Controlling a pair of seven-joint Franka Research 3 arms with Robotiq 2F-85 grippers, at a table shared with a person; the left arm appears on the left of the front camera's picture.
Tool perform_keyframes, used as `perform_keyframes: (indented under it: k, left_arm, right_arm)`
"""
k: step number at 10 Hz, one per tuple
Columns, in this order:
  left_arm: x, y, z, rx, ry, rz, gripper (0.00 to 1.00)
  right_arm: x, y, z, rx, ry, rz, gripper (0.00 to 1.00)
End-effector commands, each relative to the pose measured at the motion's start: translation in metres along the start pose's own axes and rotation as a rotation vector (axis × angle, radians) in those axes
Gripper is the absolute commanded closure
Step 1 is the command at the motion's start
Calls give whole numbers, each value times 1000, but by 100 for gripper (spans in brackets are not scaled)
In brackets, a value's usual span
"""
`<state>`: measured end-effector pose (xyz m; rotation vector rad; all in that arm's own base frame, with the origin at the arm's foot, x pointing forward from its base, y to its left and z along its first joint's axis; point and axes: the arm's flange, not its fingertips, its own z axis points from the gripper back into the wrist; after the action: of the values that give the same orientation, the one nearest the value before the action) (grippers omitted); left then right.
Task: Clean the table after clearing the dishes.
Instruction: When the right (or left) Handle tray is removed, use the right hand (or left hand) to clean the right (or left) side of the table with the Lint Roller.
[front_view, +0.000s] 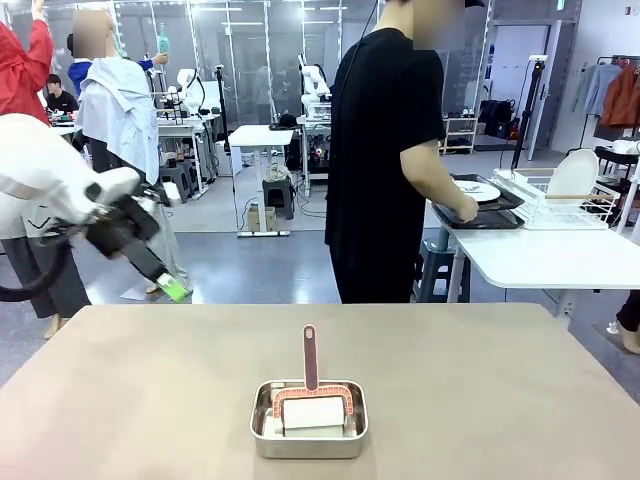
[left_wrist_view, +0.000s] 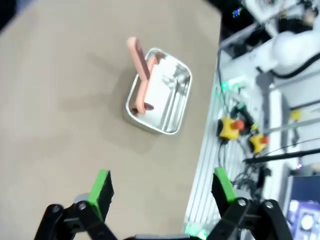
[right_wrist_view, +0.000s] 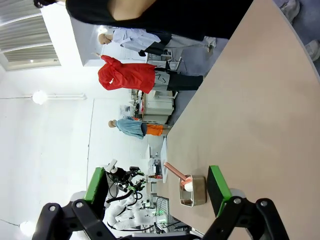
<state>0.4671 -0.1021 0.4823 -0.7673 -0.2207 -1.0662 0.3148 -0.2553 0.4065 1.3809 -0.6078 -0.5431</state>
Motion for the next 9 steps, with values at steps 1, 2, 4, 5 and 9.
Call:
perform_keyframes:
  k: [1,2,4,5,9]
  left_arm:
    - [19,7,-18,54,89,-84,0]
    - [26,8,-26,50,99,-118,0]
    - [26,-3,-35,14,90,-80,0]
    - [26,-3,-35,14,90,-80,0]
    - [27,1,-36,12,91,-98,0]
  right_arm:
    - [-2,3,4,0,16,7,0]
    - [-2,3,4,0,16,7,0]
    - [-2,3,4,0,16,7,0]
    - [-2,3,4,0,16,7,0]
    - [-2,3,4,0,16,7,0]
